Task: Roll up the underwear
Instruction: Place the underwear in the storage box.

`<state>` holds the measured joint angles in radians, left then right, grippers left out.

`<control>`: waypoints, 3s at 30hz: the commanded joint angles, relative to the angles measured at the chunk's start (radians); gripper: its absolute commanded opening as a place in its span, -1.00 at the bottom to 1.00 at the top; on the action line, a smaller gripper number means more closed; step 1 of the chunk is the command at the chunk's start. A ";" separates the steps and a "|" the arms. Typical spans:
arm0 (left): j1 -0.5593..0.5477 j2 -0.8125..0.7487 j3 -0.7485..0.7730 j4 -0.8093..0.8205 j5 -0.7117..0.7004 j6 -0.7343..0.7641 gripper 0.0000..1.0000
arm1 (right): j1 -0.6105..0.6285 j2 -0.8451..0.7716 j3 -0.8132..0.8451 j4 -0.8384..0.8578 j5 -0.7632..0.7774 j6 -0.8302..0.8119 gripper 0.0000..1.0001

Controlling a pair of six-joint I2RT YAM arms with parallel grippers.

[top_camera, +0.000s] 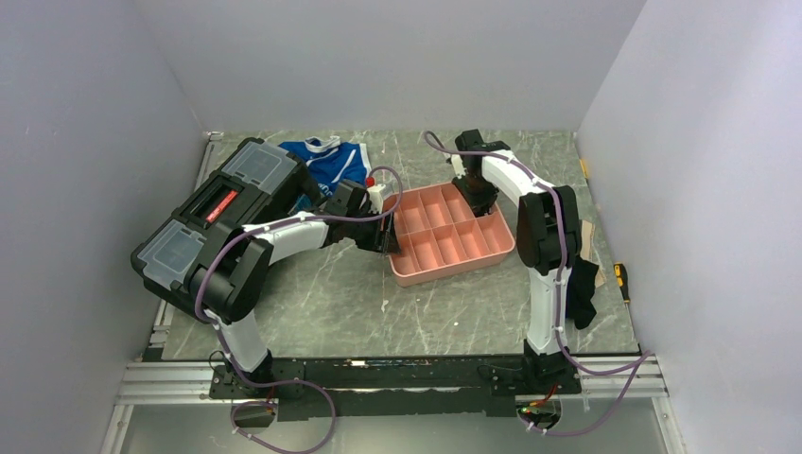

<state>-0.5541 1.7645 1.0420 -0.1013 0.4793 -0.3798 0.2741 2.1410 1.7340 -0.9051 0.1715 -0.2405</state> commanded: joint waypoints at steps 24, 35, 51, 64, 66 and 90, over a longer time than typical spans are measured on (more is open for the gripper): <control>-0.010 0.017 0.023 0.006 0.042 0.023 0.13 | -0.032 -0.093 0.099 -0.044 -0.072 -0.014 0.03; -0.006 0.021 0.026 0.002 0.043 0.020 0.13 | -0.032 -0.122 0.103 -0.041 -0.089 -0.013 -0.02; 0.006 0.020 0.027 0.003 0.047 0.018 0.13 | -0.033 -0.162 0.079 -0.052 -0.122 -0.010 -0.09; 0.015 0.021 0.031 -0.002 0.048 0.019 0.13 | -0.036 -0.149 -0.087 0.019 -0.114 -0.029 -0.41; 0.015 0.021 0.032 -0.003 0.048 0.019 0.13 | -0.036 -0.142 -0.086 0.021 -0.114 -0.031 -0.41; 0.070 0.049 0.151 -0.113 0.020 0.130 0.17 | -0.143 -0.530 -0.162 0.142 -0.240 0.021 0.04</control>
<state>-0.4961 1.8153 1.1435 -0.1917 0.5163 -0.3050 0.1829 1.7134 1.6417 -0.8661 -0.0273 -0.2535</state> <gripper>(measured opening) 0.569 0.507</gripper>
